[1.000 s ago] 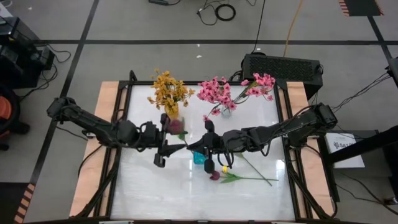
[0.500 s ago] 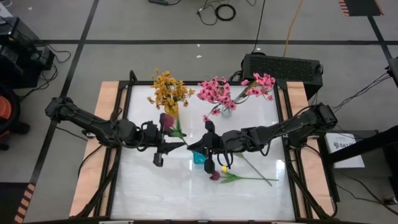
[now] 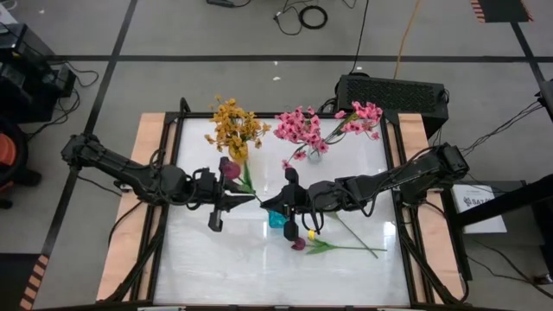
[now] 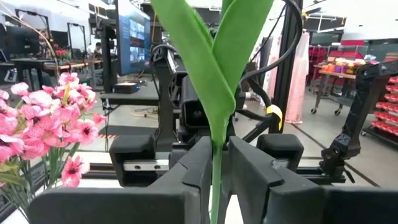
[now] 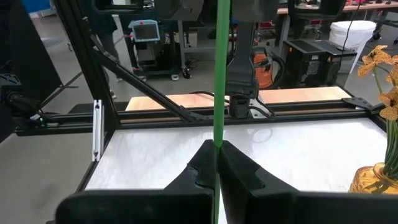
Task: Sort flowers into vase by color
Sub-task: Put the top left dark red flower into the blue vase
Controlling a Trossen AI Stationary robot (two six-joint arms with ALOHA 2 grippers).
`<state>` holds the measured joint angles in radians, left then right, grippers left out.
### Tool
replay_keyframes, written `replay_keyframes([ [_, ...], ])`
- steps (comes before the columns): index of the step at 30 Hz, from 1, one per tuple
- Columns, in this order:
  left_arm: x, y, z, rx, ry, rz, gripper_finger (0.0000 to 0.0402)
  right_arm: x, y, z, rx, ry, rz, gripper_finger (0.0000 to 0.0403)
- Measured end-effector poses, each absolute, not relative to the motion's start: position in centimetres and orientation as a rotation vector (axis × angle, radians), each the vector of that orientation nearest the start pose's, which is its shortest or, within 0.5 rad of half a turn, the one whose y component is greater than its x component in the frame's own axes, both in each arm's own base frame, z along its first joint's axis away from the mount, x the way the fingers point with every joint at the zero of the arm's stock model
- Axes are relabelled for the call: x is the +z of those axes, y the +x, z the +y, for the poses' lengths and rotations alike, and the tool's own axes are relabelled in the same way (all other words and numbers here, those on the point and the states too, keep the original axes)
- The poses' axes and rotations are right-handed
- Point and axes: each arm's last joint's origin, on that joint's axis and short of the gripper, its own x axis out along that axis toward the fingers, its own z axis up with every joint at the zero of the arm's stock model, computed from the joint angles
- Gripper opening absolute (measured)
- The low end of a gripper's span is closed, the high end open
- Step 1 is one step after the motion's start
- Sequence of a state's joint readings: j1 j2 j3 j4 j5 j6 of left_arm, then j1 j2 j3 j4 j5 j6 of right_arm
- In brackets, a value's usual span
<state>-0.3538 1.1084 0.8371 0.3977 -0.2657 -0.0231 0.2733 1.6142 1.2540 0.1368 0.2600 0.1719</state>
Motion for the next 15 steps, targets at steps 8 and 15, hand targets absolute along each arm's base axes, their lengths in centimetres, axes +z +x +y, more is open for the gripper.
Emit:
replay_keyframes([
  [8, 33.46, 24.40, -8.15, -0.089, -0.071, -0.070, 0.0072, 31.58, 36.39, 9.18, -0.011, 0.113, 0.216, 0.0000],
  [15, 33.62, 24.50, -8.08, -0.060, -0.079, -0.094, 0.0095, 31.52, 36.38, 9.18, -0.011, 0.112, 0.221, 0.0000],
])
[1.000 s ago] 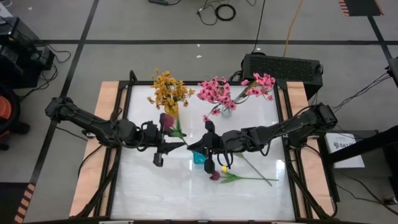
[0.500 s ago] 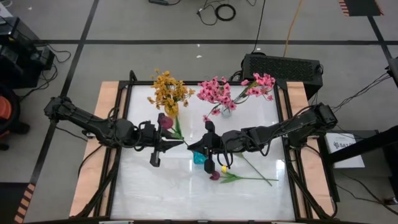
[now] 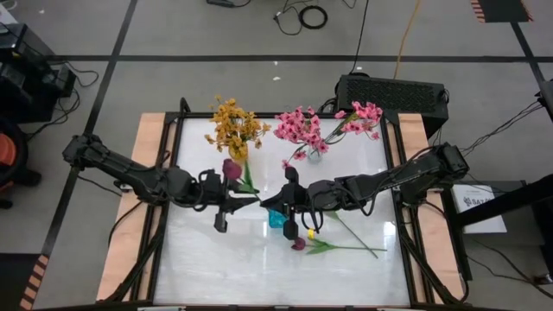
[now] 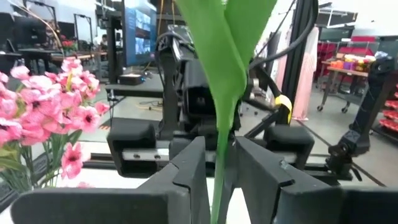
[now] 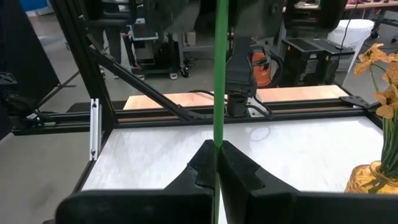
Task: Sort flowers into vase by color
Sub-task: Put the top left dark red flower into the blue vase
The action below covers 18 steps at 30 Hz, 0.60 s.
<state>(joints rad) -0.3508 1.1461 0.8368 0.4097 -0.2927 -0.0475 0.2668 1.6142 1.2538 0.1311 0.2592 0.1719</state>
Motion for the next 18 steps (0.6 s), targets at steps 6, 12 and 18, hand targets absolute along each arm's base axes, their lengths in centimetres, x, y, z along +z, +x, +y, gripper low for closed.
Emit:
replay_keyframes([
  [6, 33.80, 24.53, -7.93, -0.059, -0.084, -0.113, 0.0095, 31.51, 36.37, 9.17, -0.012, 0.111, 0.224, 0.0000],
  [12, 33.60, 24.65, -7.68, -0.065, -0.076, -0.092, 0.0069, 31.45, 36.36, 9.17, -0.012, 0.109, 0.229, 0.0000],
  [18, 33.60, 24.72, -7.55, -0.099, -0.066, -0.093, 0.0009, 31.44, 36.35, 9.19, -0.011, 0.109, 0.230, 0.0001],
])
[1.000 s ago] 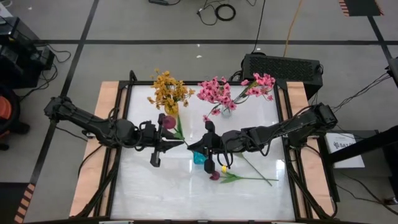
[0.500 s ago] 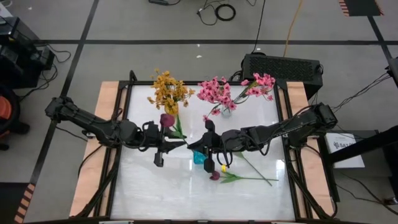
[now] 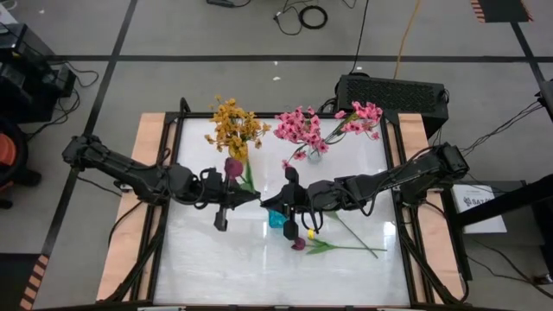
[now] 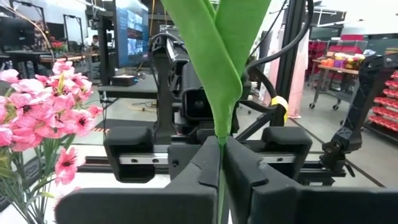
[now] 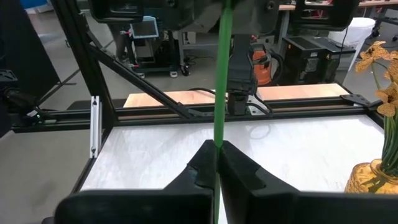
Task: Sort flowers into vase by color
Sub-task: Put the top left dark red flower into the blue vase
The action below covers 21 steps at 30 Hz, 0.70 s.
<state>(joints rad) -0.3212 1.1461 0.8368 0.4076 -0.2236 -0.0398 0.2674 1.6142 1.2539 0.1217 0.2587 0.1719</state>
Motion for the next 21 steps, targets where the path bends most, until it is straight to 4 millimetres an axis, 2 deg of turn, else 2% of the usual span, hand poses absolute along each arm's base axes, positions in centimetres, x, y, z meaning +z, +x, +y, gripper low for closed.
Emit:
replay_keyframes([
  [3, 33.6, 24.7, -7.5, -0.101, -0.066, -0.092, 0.0013, 31.4, 36.3, 9.2, -0.013, 0.112, 0.235, 0.0015],
  [6, 33.8, 24.4, -7.5, -0.112, -0.065, -0.097, 0.0012, 31.7, 35.7, 9.0, -0.016, 0.107, 0.272, 0.0048],
  [14, 34.0, 24.3, -7.4, -0.112, -0.067, -0.106, 0.0008, 34.3, 30.9, 8.9, 0.000, 0.104, 0.395, 0.0148],
  [17, 34.0, 24.3, -7.4, -0.111, -0.065, -0.106, 0.0008, 35.2, 29.2, 9.0, 0.012, 0.094, 0.426, 0.0168],
  [21, 33.5, 24.5, -7.5, -0.110, -0.082, -0.164, 0.0007, 35.4, 27.8, 9.3, -0.019, 0.062, 0.457, 0.0175],
])
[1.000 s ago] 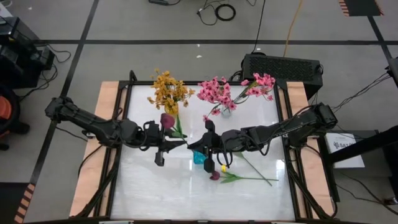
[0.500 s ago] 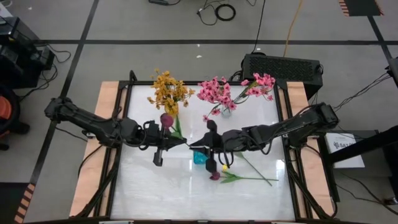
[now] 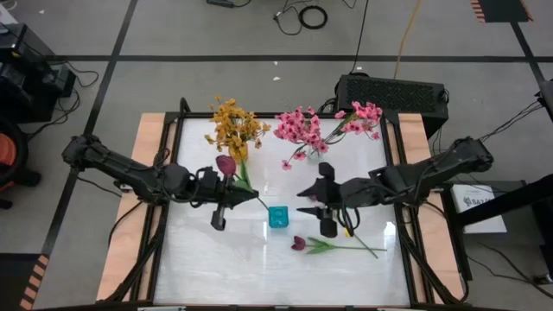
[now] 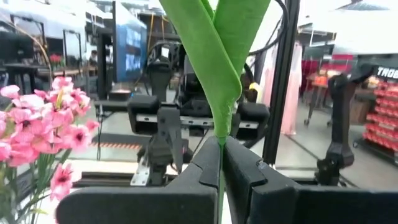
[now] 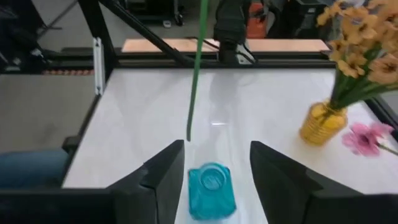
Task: Sort flowers into vase by color
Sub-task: Put the top left dark red flower into the blue vase
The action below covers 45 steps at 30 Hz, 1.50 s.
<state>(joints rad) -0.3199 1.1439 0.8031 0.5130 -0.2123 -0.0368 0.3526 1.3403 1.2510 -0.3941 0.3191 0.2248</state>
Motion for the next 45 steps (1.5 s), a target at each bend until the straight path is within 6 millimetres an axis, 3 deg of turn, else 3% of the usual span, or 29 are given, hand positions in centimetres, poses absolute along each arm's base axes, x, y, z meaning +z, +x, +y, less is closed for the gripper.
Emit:
replay_keyframes([
  [12, 30.3, 25.3, -7.7, -0.107, -0.096, -0.188, 0.0006, 34.4, 27.6, 10.4, -0.005, 0.013, 0.527, 0.0169],
  [34, 25.9, 28.0, -8.4, 0.006, 0.009, -0.015, 0.0020, 34.4, 27.9, 9.5, -0.037, -0.003, 0.521, 0.0169],
  [45, 24.0, 28.2, -8.4, 0.027, -0.006, 0.149, 0.0024, 34.3, 27.9, 9.5, -0.034, -0.003, 0.532, 0.0169],
])
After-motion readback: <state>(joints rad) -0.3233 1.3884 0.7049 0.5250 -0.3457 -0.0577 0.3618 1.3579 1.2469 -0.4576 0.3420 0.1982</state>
